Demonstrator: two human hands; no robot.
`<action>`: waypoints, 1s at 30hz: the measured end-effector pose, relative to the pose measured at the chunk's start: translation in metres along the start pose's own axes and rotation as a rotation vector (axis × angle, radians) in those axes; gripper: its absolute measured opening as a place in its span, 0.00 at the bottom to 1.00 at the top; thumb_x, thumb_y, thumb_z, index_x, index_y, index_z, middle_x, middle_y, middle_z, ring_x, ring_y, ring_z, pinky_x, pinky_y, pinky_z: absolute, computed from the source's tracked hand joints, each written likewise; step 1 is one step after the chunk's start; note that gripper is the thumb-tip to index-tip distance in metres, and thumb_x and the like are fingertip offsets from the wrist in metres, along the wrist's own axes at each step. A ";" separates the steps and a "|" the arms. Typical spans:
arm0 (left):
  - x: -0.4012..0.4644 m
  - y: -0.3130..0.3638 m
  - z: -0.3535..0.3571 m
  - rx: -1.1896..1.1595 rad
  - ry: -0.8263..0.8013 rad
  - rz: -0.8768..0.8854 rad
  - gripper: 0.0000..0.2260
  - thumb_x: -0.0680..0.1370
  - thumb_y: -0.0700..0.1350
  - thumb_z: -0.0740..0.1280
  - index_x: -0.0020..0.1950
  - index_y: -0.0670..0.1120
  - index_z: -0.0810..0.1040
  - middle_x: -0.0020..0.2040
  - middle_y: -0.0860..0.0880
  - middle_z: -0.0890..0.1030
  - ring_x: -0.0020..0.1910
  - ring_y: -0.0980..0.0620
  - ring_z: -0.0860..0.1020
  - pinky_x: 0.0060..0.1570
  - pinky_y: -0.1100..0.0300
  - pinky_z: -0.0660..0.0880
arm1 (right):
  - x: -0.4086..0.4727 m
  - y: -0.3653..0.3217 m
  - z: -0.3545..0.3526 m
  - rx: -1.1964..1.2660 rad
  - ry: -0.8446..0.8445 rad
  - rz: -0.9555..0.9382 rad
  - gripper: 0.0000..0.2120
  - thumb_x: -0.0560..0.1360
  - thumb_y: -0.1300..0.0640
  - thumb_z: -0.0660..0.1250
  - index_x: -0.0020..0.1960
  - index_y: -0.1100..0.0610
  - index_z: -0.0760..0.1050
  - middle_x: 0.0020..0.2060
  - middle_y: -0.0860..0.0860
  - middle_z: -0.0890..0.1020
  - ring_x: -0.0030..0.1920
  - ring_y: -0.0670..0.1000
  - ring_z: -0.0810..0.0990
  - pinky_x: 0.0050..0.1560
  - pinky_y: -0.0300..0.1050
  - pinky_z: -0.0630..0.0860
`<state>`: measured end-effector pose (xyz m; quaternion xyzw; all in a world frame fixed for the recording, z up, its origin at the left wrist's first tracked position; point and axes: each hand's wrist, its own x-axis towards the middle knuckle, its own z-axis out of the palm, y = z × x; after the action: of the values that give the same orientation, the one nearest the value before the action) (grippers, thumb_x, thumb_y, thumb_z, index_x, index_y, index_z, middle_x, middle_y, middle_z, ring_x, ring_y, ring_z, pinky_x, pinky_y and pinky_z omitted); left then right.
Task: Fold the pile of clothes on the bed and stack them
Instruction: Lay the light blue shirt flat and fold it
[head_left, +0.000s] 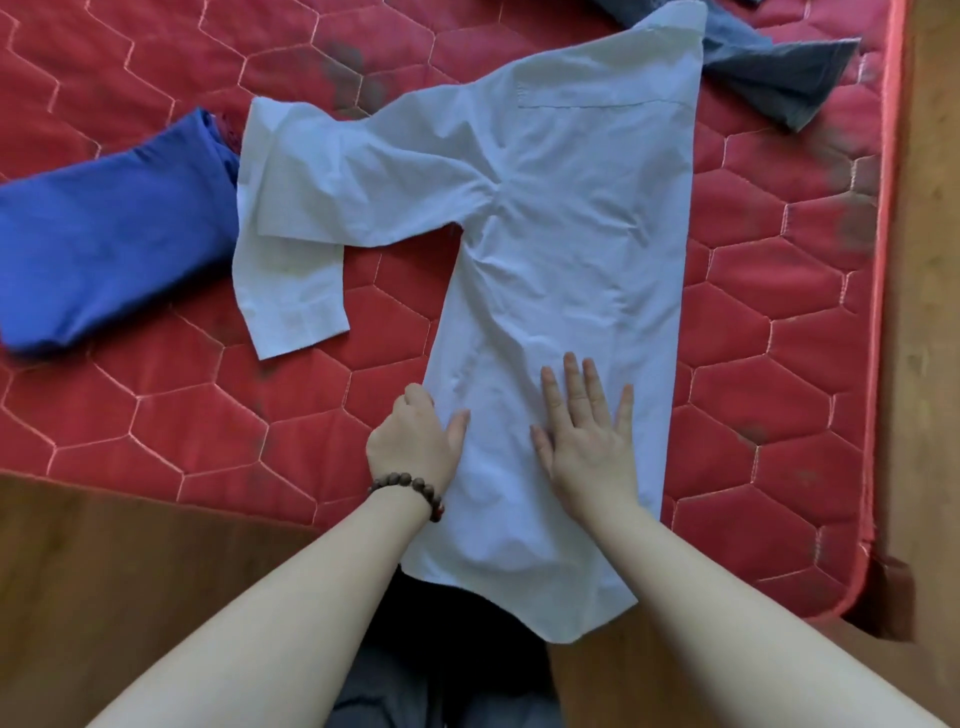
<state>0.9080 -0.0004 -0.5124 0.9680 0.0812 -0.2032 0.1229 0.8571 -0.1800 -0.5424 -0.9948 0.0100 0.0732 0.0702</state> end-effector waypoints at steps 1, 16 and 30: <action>-0.007 -0.005 0.000 0.013 -0.031 -0.015 0.19 0.78 0.59 0.62 0.55 0.44 0.70 0.50 0.46 0.77 0.46 0.43 0.79 0.40 0.54 0.70 | -0.006 -0.001 0.000 -0.005 0.001 0.000 0.30 0.78 0.46 0.53 0.77 0.56 0.58 0.77 0.56 0.59 0.77 0.55 0.53 0.72 0.67 0.47; -0.045 -0.078 0.000 -0.195 -0.073 0.081 0.14 0.82 0.51 0.56 0.46 0.42 0.71 0.35 0.43 0.77 0.35 0.40 0.75 0.32 0.53 0.68 | -0.058 -0.054 0.030 -0.061 -0.097 0.060 0.29 0.80 0.45 0.48 0.79 0.54 0.51 0.78 0.53 0.50 0.78 0.52 0.44 0.74 0.65 0.40; -0.069 -0.082 -0.001 -0.421 -0.284 0.045 0.13 0.78 0.49 0.66 0.44 0.39 0.74 0.39 0.44 0.77 0.37 0.48 0.74 0.35 0.64 0.69 | -0.091 -0.055 0.013 0.062 -0.069 0.164 0.38 0.78 0.35 0.45 0.78 0.60 0.54 0.78 0.58 0.52 0.78 0.55 0.47 0.74 0.61 0.39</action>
<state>0.8287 0.0713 -0.4998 0.8843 0.0819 -0.3130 0.3366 0.7673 -0.1233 -0.5339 -0.9849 0.0913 0.1125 0.0951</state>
